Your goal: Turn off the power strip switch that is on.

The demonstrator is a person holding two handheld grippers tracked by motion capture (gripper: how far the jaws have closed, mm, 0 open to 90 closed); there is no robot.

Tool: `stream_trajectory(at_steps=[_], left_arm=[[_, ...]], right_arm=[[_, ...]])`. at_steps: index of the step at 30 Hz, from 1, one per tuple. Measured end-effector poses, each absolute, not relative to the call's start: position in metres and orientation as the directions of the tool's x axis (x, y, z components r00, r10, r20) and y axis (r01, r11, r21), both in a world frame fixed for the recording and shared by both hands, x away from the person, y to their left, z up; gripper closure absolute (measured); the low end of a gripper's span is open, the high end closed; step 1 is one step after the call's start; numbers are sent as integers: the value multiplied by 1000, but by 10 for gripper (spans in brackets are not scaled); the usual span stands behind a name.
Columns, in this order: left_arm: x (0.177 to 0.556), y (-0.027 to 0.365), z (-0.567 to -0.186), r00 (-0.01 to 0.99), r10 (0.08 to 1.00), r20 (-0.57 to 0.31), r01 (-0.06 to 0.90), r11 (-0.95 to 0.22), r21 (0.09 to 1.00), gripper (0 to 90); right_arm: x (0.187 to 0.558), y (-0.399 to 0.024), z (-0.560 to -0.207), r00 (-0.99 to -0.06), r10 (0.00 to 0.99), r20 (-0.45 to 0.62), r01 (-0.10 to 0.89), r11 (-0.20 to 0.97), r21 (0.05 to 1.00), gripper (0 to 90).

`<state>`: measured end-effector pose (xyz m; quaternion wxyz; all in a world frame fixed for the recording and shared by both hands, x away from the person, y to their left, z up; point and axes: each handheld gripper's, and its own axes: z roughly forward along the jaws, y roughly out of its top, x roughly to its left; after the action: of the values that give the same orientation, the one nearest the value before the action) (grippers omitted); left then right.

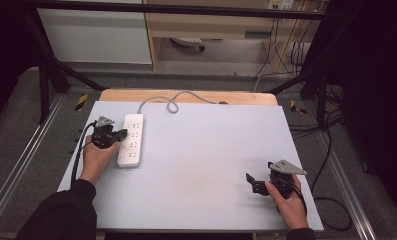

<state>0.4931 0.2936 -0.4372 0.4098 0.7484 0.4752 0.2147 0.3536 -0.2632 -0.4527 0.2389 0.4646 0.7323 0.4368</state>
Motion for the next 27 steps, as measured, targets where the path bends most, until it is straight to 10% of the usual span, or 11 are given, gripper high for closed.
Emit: stream_trajectory(at_steps=[27], left_arm=[[493,292,-434,462,881,-101,515,-174,840,900]], right_arm=[[354,-265,-452,-447,892,62,473,177,863,36]])
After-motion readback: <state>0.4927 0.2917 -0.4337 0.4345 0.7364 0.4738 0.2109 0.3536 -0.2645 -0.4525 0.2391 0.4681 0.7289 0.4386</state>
